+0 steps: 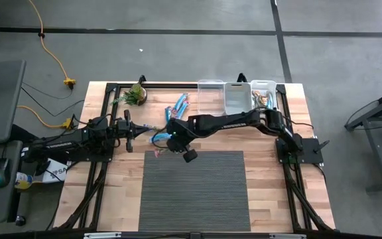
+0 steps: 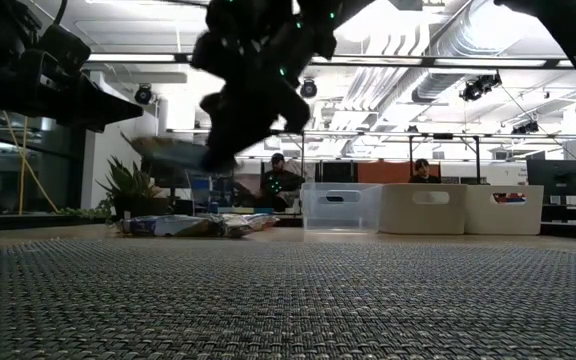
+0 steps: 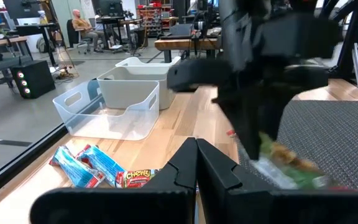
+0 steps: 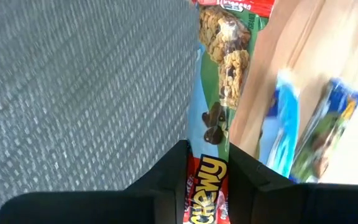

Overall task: Pick and place Granola Bars by type
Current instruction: Put the red granola bar into the gray bin

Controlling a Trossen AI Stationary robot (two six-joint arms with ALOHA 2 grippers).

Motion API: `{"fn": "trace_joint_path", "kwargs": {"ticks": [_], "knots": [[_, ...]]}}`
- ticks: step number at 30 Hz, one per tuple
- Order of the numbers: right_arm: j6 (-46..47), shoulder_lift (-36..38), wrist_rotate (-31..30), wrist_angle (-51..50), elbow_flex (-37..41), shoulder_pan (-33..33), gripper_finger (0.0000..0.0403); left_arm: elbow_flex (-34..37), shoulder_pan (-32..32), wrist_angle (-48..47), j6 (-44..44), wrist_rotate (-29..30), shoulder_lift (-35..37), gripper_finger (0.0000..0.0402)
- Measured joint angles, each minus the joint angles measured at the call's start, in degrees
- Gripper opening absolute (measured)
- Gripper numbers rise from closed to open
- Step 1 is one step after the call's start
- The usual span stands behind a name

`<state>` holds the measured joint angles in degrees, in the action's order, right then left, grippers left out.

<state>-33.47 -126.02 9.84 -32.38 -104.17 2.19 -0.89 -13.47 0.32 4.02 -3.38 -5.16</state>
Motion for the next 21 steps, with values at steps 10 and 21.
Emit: {"fn": "trace_joint_path", "kwargs": {"ticks": [10, 21], "knots": [[0.0, 0.0, 0.2, -7.7, -12.8, -1.5, 0.0066, 0.0, 0.0, 0.0, 0.0, 0.0, 0.0, 0.0001], [3.3, 3.4, -0.3, -14.6, -28.5, 0.1, 0.0066, 0.0, 0.0, 0.0, 0.0, 0.0, 0.0, 0.0001]]}}
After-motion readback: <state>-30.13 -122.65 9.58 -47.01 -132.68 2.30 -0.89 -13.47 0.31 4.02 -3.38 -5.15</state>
